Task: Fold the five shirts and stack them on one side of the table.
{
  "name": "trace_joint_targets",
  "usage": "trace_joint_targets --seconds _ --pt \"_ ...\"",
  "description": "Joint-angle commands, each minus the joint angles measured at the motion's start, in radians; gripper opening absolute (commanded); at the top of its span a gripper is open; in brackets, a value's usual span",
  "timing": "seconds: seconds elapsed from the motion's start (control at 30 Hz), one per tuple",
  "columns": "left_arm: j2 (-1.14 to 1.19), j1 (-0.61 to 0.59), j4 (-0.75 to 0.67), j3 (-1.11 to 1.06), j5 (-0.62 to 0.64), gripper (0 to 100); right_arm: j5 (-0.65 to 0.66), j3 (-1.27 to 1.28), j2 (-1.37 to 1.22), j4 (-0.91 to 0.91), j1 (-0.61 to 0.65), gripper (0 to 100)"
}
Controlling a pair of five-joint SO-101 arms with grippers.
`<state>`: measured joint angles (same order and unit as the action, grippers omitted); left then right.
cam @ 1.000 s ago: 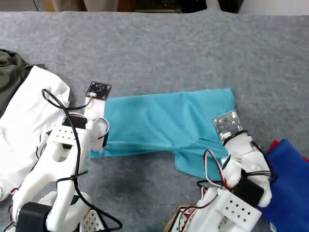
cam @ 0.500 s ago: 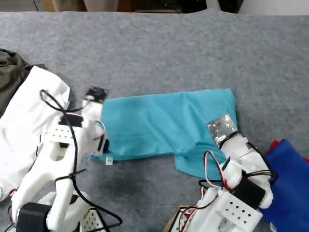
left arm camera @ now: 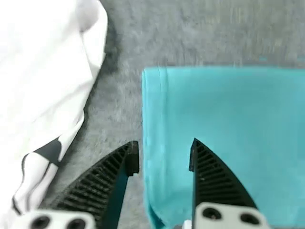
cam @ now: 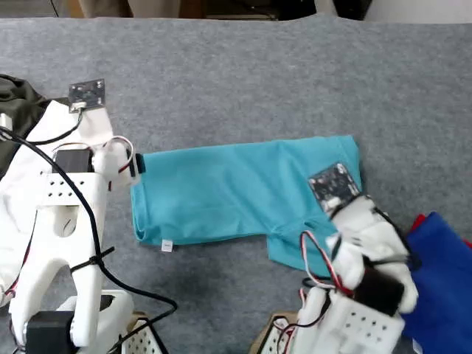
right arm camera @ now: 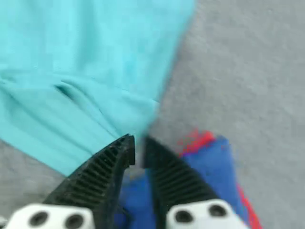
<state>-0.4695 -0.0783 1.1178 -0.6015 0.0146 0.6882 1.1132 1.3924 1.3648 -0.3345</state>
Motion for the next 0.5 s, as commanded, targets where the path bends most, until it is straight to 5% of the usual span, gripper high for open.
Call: trace_joint_targets --seconds 0.0,0.47 --pt "0.021 0.061 -0.028 0.061 0.068 16 -0.110 -0.002 -0.097 -0.089 0.105 1.3" --pt "0.332 0.176 -0.018 0.239 0.071 2 -0.173 -0.016 -0.622 -0.433 0.127 1.2"
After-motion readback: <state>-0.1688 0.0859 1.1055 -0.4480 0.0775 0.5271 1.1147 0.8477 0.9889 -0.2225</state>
